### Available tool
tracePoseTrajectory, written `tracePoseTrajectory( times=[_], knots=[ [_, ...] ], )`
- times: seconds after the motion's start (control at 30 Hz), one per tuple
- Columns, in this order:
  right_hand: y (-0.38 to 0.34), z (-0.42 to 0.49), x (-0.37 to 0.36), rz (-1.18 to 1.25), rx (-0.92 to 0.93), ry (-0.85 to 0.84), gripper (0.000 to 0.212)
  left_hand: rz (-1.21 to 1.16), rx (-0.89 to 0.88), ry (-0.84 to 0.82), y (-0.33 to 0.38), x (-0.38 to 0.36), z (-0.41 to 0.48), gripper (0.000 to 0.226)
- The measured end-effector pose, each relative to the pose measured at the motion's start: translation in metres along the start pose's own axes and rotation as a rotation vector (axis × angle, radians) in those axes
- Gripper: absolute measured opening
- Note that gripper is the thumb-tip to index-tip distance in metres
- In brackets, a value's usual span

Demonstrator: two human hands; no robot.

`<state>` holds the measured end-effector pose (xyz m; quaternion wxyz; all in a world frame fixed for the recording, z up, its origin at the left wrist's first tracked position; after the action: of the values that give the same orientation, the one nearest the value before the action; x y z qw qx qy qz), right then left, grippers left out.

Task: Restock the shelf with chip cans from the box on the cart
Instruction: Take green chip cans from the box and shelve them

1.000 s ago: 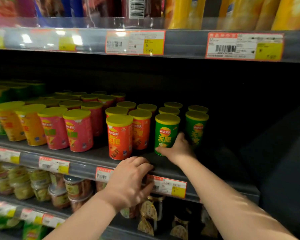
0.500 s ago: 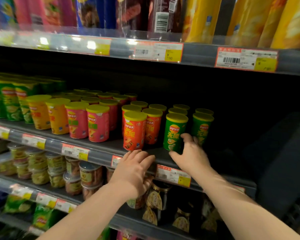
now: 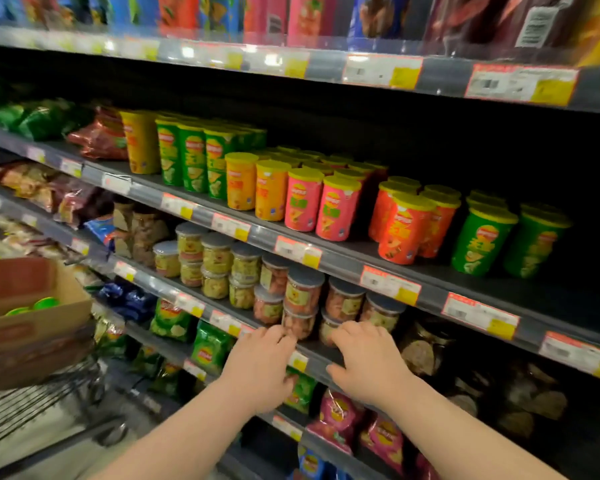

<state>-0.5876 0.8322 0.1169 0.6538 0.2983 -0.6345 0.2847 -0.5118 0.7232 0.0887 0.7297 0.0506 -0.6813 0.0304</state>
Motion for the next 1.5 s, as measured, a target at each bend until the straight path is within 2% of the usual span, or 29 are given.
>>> tracePoseTrajectory(
  times=[0.5, 0.83, 1.13, 1.33, 1.43, 1.5],
  knots=[
    [-0.234, 0.02, -0.065, -0.043, 0.352, -0.249, 0.047, -0.033, 0.452, -0.141, -0.163, -0.045, -0.195, 0.052],
    [-0.351, 0.074, -0.089, -0.081, 0.6, -0.309, 0.041, -0.082, 0.729, -0.166, -0.255, -0.064, -0.258, 0.056],
    [-0.438, 0.17, -0.107, -0.039, 0.757, -0.357, 0.036, -0.071, 0.921, -0.242, -0.365, -0.063, -0.255, 0.056],
    [-0.461, 0.242, -0.116, -0.053, 0.777, -0.379, 0.042, -0.136, 0.987, -0.239, -0.414, -0.071, -0.225, 0.075],
    [-0.478, 0.261, -0.125, -0.068, 0.811, -0.409, 0.051, -0.144, 1.029, -0.25, -0.435, -0.076, -0.227, 0.061],
    [-0.49, 0.267, -0.133, -0.063, 0.829, -0.434, 0.054, -0.16, 1.059, -0.27, -0.446, -0.079, -0.233, 0.062]
  ],
)
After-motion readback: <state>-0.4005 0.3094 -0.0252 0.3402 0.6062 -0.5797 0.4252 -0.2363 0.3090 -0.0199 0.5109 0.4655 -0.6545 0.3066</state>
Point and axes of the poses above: each hand's wrist, its own z-axis towards the middle knuckle, its own x-axis out of the back of the hand, y = z × x, the point moved 7 cm from there along z, towards the middle knuckle, and after that the axes turned 4 degrees about -x, right-handed, at the moved point
